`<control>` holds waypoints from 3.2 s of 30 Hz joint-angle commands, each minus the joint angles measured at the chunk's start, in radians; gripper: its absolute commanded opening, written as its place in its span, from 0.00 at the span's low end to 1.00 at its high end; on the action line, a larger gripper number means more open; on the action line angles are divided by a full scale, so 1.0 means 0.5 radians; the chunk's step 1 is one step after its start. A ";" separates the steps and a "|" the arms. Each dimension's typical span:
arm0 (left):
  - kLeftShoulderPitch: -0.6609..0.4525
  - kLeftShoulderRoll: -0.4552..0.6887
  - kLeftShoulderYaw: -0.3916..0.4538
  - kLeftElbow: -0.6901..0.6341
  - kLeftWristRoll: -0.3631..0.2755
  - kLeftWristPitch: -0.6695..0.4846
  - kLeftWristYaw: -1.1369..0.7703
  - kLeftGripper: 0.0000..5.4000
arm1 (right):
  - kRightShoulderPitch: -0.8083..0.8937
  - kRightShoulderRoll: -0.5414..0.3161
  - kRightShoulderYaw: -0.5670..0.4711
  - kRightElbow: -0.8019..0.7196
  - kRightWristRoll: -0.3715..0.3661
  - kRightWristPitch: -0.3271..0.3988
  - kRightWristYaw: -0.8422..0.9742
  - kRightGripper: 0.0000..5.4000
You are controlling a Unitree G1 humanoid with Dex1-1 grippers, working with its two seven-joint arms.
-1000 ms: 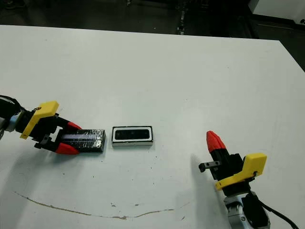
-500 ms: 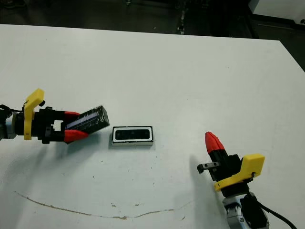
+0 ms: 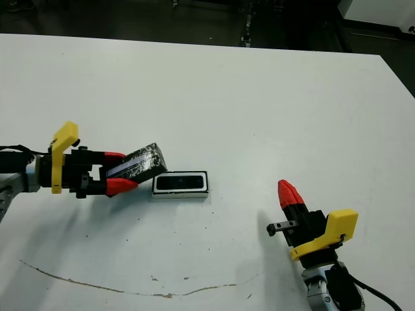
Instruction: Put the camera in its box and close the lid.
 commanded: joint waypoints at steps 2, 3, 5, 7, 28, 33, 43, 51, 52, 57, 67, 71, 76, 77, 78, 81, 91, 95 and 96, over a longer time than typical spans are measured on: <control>-0.038 -0.040 -0.066 -0.012 0.055 -0.001 0.052 0.59 | 0.022 -0.027 -0.005 -0.026 0.023 0.046 -0.009 0.00; -0.043 -0.047 -0.078 -0.009 0.067 -0.013 0.057 0.59 | 0.021 -0.025 -0.003 -0.028 0.014 0.044 -0.016 0.00; -0.062 -0.048 -0.117 -0.005 0.110 -0.021 0.069 0.59 | 0.021 -0.020 -0.001 -0.034 -0.003 0.045 -0.032 0.00; -0.073 -0.054 -0.149 0.012 0.153 -0.071 0.071 0.59 | 0.021 -0.027 0.000 -0.036 -0.008 0.044 -0.034 0.00; -0.150 -0.119 -0.289 0.216 0.267 -0.231 -0.027 0.59 | 0.032 -0.030 0.002 -0.034 0.010 0.049 -0.028 0.00; -0.167 -0.129 -0.312 0.216 0.233 -0.176 -0.093 0.59 | 0.036 -0.021 -0.001 -0.036 0.037 0.068 -0.032 0.00; -0.191 -0.127 -0.363 0.191 0.230 -0.139 -0.173 0.59 | 0.044 -0.027 0.014 -0.031 -0.007 0.032 -0.026 0.00; -0.176 -0.154 -0.385 0.198 0.220 -0.105 -0.168 0.59 | 0.048 -0.019 0.017 -0.045 -0.006 0.048 -0.050 0.00; -0.173 -0.159 -0.394 0.193 0.231 -0.102 -0.153 0.59 | 0.048 -0.017 0.016 -0.043 0.009 0.049 -0.046 0.00; -0.168 -0.195 -0.436 0.209 0.271 -0.154 -0.124 0.59 | 0.049 -0.026 0.017 -0.041 0.013 0.051 -0.037 0.00; -0.183 -0.313 -0.521 0.304 0.342 -0.328 -0.141 0.59 | 0.055 -0.019 0.017 -0.038 0.003 0.031 -0.044 0.00; -0.195 -0.340 -0.545 0.326 0.349 -0.330 -0.157 0.59 | 0.057 -0.019 0.020 -0.058 0.004 0.066 -0.066 0.00; -0.206 -0.372 -0.563 0.357 0.358 -0.366 -0.168 0.59 | 0.056 -0.018 0.019 -0.056 -0.010 0.045 -0.069 0.00; -0.213 -0.382 -0.565 0.373 0.353 -0.355 -0.177 0.59 | 0.057 -0.021 0.019 -0.059 -0.015 0.048 -0.072 0.00; -0.221 -0.391 -0.569 0.391 0.354 -0.349 -0.182 0.59 | 0.057 -0.026 0.017 -0.066 -0.010 0.064 -0.076 0.00; -0.252 -0.425 -0.585 0.454 0.365 -0.374 -0.198 0.59 | 0.050 -0.024 0.008 -0.056 0.038 0.072 -0.058 0.00; -0.383 -0.578 -0.664 0.641 0.411 -0.284 -0.212 0.59 | 0.047 -0.057 0.000 -0.056 0.004 0.047 -0.051 0.00; -0.421 -0.655 -0.709 0.727 0.464 -0.355 -0.203 0.59 | 0.047 -0.064 0.001 -0.062 0.006 0.053 -0.059 0.00; -0.430 -0.670 -0.719 0.744 0.478 -0.362 -0.200 0.59 | 0.048 -0.064 0.002 -0.065 0.003 0.054 -0.064 0.00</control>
